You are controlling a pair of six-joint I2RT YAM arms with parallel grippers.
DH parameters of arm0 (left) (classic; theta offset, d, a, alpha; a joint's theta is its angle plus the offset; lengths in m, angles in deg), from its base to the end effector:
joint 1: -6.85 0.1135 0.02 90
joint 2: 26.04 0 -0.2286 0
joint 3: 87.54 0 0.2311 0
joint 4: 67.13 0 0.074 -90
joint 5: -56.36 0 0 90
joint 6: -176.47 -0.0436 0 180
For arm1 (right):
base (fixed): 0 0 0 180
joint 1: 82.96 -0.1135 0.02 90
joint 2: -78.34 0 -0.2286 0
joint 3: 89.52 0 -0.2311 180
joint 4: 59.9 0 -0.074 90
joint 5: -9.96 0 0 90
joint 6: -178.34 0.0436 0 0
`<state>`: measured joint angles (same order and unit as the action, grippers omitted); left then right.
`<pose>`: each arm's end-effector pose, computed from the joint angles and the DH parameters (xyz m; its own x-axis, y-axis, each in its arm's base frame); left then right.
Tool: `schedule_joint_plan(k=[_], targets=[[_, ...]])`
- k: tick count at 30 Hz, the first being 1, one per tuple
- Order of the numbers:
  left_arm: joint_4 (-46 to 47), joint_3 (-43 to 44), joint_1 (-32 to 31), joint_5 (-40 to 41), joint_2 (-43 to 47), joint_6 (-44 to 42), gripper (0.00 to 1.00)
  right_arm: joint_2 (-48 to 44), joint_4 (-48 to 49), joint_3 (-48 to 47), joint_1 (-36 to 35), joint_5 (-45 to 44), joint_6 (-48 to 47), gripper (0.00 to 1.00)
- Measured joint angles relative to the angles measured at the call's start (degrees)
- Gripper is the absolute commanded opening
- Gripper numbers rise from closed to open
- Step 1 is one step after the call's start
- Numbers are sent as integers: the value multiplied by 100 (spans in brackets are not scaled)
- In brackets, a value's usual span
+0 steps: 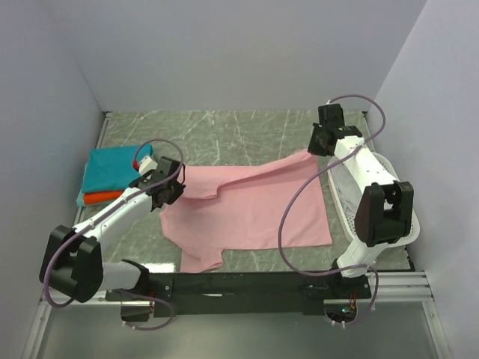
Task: Fold and stack the t-shirts
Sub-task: Fold the tshirt
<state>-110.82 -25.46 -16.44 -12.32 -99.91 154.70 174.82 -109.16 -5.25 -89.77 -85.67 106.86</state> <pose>0.2338 -0.0834 0.1914 -0.4470 -0.7495 -0.4884 -0.6364 0.6501 -0.4152 0.3503 0.0375 0.2477 -0.7390 0.2301 -0.6332 0.1891 0.9729 0.1329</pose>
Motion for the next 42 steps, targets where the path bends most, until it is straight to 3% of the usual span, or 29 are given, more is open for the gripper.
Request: schedule_joint_plan(k=[8,12,14,18,21,22,28,35,42], targets=[[13,-232,-7,-44,114,20,1,-15,-361,256,0,-358,2,0],[70,-330,-17,-133,118,17,8,-31,-551,334,0,-553,9,10],[111,-424,-44,-188,151,20,16,-52,-610,367,0,-595,17,13],[122,-669,-103,-243,380,37,33,-234,-680,531,0,-566,52,31],[46,-728,-120,-245,562,42,52,-417,-734,625,0,-529,55,43],[28,-728,-129,-240,629,33,64,-501,-739,651,0,-522,59,45],[-26,-726,-177,-229,1119,7,98,-938,-726,702,-7,-304,-2,63],[-22,-380,-181,-236,957,-227,100,-1121,-542,702,-273,15,-61,69],[323,597,-162,-393,-374,-688,100,-942,-164,710,-640,334,-42,69]])
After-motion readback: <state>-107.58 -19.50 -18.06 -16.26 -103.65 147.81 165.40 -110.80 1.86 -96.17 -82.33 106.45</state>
